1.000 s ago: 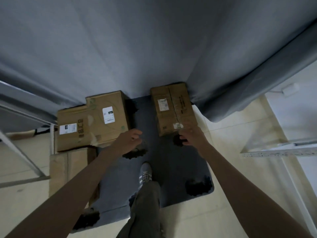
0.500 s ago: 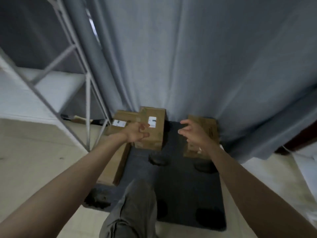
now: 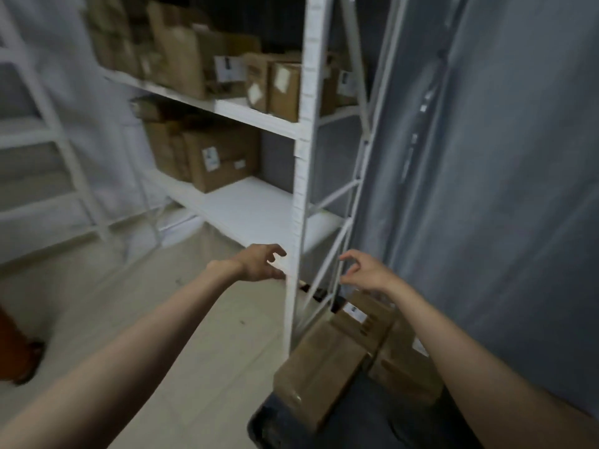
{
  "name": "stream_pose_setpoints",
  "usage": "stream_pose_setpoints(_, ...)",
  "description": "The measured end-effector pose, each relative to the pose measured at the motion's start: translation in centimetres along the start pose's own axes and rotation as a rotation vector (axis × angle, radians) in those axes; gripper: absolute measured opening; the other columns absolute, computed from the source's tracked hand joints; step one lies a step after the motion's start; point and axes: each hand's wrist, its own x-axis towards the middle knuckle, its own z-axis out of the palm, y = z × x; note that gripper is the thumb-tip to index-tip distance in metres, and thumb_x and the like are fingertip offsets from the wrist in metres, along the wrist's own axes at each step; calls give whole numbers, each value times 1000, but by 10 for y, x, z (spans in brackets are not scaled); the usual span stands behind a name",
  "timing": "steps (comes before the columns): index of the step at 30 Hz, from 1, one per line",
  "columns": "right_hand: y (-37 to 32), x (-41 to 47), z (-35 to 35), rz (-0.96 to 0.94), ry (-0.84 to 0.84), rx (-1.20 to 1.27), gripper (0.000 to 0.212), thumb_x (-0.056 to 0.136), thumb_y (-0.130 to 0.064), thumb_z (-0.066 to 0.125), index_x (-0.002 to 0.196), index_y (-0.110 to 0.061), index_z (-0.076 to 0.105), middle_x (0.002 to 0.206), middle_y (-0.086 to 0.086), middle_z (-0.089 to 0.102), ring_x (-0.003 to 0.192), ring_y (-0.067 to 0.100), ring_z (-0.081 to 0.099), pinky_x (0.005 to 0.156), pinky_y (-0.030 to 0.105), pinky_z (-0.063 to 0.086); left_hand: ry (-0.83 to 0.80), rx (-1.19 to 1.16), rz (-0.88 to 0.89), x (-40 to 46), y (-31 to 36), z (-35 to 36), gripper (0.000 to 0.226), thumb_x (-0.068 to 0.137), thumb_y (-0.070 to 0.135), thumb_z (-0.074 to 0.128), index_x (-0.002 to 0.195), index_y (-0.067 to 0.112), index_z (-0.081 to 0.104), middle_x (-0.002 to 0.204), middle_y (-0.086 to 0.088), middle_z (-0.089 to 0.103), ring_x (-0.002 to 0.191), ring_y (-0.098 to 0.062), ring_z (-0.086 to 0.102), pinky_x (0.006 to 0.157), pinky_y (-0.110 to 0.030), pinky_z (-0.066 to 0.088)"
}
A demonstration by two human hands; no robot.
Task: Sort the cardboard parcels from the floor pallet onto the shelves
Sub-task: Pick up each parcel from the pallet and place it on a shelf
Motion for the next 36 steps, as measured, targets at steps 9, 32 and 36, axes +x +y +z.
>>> stream_pose_setpoints(9, -207, 121, 133, -85, -73, 79, 48, 86, -20, 70, 130, -31, 56, 110, 6, 63, 82, 19, 57, 70, 35, 57, 64, 84, -232, -44, -244, -144, 61, 91, 40, 71, 145, 28, 45, 139, -5, 57, 122, -22, 57, 101, -32, 46)
stream_pose_setpoints(32, -400, 520, 217, -146, -117, 101, 46, 92, -25, 68, 135, -25, 51, 124, 9, 60, 101, 23, 62, 84, 33, 58, 74, 18, -266, 194, -509, -314, 59, 91, 44, 69, 144, 32, 45, 142, -1, 52, 121, -20, 56, 104, -35, 46)
stream_pose_setpoints(36, -433, 602, 215, -132, -124, 165, 44, 91, -23, 70, 132, -25, 54, 117, 9, 61, 91, 17, 61, 72, 27, 57, 145, -41, -306, 240, -550, -358, 57, 90, 42, 71, 141, 31, 48, 141, -1, 52, 115, -21, 59, 102, -36, 48)
